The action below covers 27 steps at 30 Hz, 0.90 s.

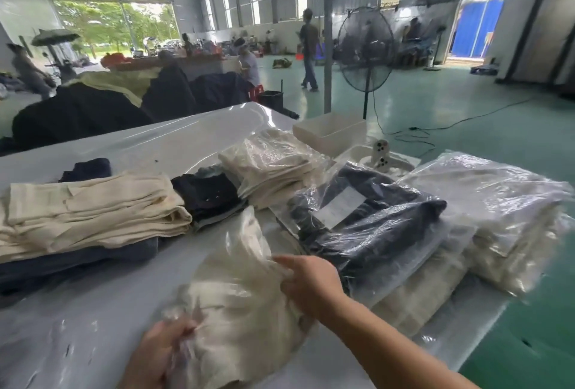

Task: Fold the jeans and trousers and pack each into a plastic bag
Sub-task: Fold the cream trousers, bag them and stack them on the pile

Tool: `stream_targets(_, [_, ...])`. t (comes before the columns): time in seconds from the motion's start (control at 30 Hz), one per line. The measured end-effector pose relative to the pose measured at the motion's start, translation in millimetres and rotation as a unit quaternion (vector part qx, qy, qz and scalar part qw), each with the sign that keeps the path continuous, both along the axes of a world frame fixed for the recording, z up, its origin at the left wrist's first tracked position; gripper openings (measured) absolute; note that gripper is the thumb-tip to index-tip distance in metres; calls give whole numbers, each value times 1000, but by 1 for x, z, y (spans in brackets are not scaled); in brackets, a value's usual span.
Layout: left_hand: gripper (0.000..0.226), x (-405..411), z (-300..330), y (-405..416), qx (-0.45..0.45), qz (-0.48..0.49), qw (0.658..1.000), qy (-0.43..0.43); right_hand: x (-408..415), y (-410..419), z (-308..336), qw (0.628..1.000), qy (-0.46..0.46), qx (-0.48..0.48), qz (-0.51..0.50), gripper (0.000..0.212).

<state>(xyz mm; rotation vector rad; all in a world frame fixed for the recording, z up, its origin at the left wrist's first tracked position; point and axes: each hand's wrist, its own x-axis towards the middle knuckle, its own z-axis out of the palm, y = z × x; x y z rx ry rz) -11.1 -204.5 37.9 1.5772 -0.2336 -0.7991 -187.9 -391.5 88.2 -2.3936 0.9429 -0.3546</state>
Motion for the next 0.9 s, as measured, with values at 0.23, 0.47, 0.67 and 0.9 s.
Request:
stream_targets(0.23, [15, -51, 79, -143, -165, -55, 982, -72, -51, -128, 95, 941, -190, -260, -106, 44])
stream_targets(0.47, [26, -113, 40, -271, -60, -91, 993, -52, -108, -243, 67, 905, -73, -260, -329, 56])
stream_targets(0.67, [28, -129, -8, -283, 81, -72, 993, -37, -90, -255, 3, 961, 102, -192, -168, 64])
stream_targets(0.9, [29, -96, -3, -235, 188, -119, 969, -108, -29, -228, -4, 964, 213, -151, -52, 32])
